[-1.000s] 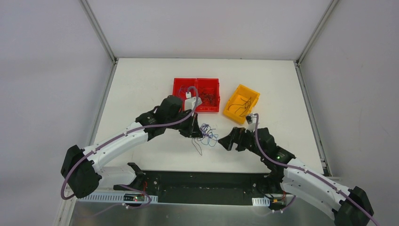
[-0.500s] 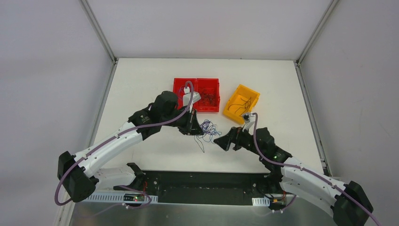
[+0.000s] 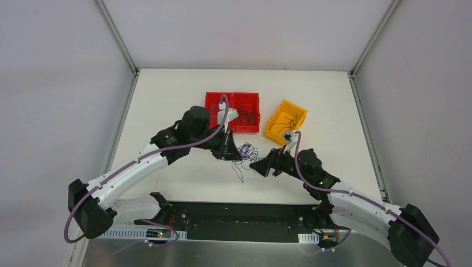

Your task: Untangle the cables

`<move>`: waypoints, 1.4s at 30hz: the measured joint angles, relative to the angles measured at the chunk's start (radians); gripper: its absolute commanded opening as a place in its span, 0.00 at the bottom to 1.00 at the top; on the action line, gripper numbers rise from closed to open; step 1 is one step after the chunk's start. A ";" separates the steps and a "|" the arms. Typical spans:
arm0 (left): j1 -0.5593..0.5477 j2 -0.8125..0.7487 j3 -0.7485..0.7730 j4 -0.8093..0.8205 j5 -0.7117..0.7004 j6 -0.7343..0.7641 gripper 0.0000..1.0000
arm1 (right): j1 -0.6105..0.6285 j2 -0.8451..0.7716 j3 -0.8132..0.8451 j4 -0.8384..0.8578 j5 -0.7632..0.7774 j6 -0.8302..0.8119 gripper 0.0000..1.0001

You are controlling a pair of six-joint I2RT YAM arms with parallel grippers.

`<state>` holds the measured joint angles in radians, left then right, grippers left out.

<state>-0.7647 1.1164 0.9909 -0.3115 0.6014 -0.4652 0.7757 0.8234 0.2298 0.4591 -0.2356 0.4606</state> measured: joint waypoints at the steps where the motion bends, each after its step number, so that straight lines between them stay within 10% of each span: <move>1: 0.000 0.000 0.000 0.000 0.001 -0.002 0.00 | 0.000 0.009 0.001 0.010 -0.003 0.001 0.80; 3: 0.000 0.001 0.000 0.001 0.002 -0.006 0.00 | 0.001 0.031 0.010 0.020 -0.006 0.002 0.65; 6: 0.000 0.003 0.000 0.003 0.002 -0.013 0.00 | 0.004 0.079 0.041 0.025 -0.004 0.001 0.02; 7: 0.000 0.003 0.000 0.005 0.001 -0.014 0.00 | 0.005 0.093 0.052 0.026 -0.002 0.002 0.00; 25: 0.367 -0.138 -0.075 -0.317 -0.634 -0.219 0.00 | -0.093 -0.108 0.158 -0.606 0.603 0.167 0.00; 42: 0.475 -0.257 -0.077 -0.697 -1.210 -0.498 0.00 | -0.147 -0.192 0.260 -0.842 0.867 0.181 0.00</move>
<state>-0.2901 0.8589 0.9134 -1.0088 -0.6090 -0.9634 0.6289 0.6312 0.4900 -0.3828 0.6312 0.6418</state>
